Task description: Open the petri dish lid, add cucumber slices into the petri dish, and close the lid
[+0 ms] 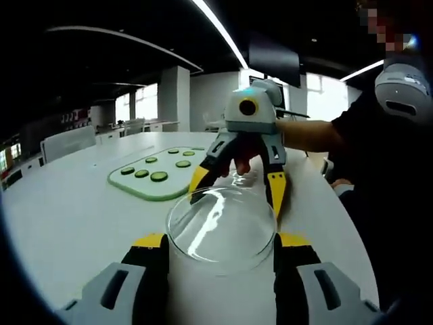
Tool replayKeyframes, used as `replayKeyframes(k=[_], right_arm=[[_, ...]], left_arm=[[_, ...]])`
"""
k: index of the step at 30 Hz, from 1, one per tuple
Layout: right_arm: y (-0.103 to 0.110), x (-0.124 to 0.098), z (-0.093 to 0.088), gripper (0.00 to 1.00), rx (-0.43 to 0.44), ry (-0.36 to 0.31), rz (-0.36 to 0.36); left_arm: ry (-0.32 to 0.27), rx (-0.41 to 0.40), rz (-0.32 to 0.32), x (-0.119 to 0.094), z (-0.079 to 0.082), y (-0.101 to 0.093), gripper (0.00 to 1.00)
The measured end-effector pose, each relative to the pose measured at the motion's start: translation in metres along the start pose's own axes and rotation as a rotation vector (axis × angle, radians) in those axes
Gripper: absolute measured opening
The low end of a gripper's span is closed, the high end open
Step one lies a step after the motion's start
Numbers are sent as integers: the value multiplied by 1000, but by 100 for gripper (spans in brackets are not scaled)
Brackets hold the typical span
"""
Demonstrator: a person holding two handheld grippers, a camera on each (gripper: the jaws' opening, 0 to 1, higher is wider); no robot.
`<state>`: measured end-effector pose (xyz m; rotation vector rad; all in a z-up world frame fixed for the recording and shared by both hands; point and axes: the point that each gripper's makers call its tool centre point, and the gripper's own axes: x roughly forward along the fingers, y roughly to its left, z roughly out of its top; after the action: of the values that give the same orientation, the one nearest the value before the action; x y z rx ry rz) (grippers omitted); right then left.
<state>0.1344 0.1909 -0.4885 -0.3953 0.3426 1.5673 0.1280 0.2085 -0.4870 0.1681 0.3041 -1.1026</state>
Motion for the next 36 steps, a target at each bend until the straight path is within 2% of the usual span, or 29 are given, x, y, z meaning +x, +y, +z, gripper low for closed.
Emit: replayKeyframes(k=[14, 33, 36], right_arm=[[-3, 2, -4, 55, 16, 34, 13], [-3, -4, -6, 55, 21, 43, 15], [-6, -10, -2, 56, 29, 25, 2]], left_arm=[[1, -1, 4, 1, -1, -3, 61], [-9, -19, 7, 2, 1, -8, 60], [-14, -35, 0, 1, 2, -9, 61]])
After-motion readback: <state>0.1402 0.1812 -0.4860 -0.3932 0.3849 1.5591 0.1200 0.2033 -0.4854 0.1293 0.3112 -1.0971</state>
